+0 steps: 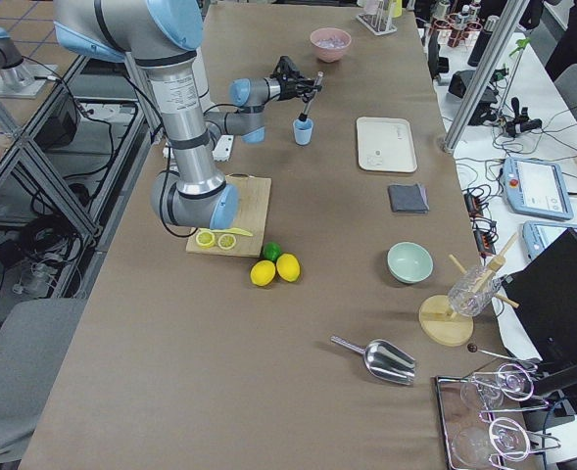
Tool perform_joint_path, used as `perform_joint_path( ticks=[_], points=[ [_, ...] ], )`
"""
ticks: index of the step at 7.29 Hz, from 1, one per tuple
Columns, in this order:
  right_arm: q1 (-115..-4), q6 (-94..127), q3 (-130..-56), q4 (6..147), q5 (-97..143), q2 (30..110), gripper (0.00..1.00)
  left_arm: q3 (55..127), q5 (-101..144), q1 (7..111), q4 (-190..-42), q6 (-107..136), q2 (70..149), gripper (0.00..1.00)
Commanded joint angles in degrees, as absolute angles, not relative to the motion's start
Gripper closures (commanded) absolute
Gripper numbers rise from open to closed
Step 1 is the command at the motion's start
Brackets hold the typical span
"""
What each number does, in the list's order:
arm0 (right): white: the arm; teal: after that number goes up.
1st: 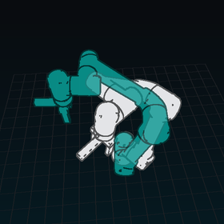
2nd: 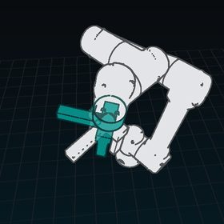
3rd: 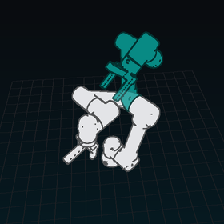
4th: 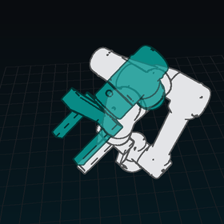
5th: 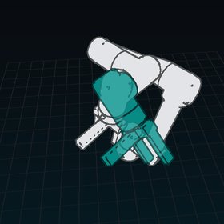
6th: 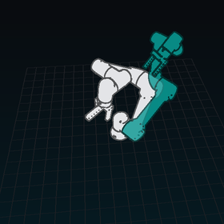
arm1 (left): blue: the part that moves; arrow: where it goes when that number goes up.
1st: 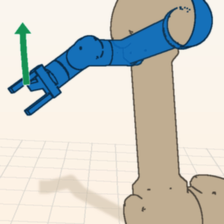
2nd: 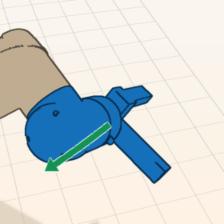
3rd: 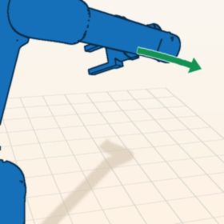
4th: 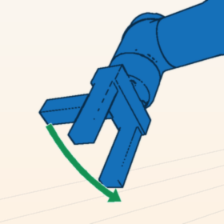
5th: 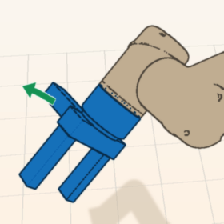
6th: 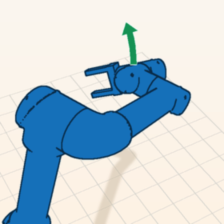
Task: Mash ice and strawberries in cup
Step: 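Lower the muddler into the cup and press down on the strawberry and ice, then lift the muddler out of the cup with the right gripper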
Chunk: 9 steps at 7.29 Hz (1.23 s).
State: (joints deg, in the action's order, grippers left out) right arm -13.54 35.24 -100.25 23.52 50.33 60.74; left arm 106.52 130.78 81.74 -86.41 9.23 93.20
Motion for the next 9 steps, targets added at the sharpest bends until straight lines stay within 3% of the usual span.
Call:
perform_joint_path(
  ticks=[1, 3, 6, 9],
  points=[
    [-16.6, 37.16, -107.57, 32.59, 52.2, 60.56, 1.0, 106.52, 130.69, 81.83, -86.48, 9.23, 92.9, 0.03],
    [-27.19, 44.52, -107.58, 39.94, 63.21, 63.52, 1.0, 106.35, 130.69, 81.74, -86.48, 9.23, 93.16, 0.03],
    [-53.11, 50.54, -107.06, 66.72, 100.81, 62.85, 1.0, 108.01, 129.02, 82.09, -86.57, 9.23, 93.08, 0.03],
    [-57.19, 50.54, -97.42, 78.44, 114.53, 62.84, 1.0, 109.86, 129.02, 82.09, -86.75, 9.23, 92.72, 0.03]
  ],
)
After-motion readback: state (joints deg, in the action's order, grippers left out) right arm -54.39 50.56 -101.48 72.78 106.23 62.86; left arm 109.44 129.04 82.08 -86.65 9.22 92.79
